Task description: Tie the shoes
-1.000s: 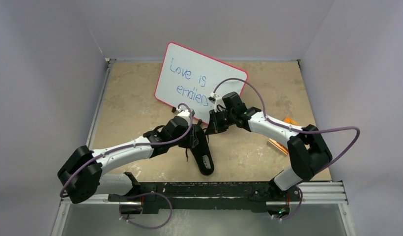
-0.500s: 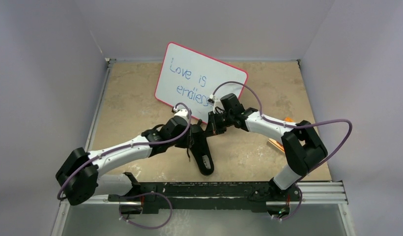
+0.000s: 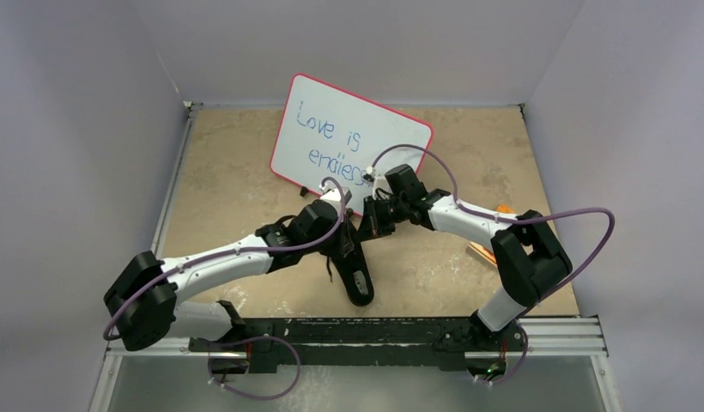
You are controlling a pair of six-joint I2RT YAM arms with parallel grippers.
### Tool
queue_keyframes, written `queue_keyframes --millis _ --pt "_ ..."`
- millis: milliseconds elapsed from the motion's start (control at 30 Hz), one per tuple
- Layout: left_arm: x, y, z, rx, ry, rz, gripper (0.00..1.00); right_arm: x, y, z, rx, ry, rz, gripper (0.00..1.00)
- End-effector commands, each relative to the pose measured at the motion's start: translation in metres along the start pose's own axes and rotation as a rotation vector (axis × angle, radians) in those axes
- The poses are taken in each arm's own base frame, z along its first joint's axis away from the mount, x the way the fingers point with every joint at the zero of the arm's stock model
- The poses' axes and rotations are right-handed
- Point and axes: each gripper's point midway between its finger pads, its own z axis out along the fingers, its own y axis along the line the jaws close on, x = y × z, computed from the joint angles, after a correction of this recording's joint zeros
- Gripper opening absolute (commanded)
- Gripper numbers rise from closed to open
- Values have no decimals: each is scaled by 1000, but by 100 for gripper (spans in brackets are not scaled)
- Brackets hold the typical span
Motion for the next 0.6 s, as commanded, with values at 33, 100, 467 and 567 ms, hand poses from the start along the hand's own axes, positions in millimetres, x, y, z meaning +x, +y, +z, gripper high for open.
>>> queue_keyframes --millis 33,100,467,567 --pt "-21 -4 15 2 -95 -6 4 -1 12 -4 -52 -12 8 0" --pt "-21 0 17 -14 -106 6 4 -3 12 -4 -54 -15 10 0" --pt "-12 -1 13 30 -103 33 1 -6 14 -6 -54 -27 9 0" --pt "-5 -3 7 79 -119 3 0 -6 15 -6 -54 -28 9 0"
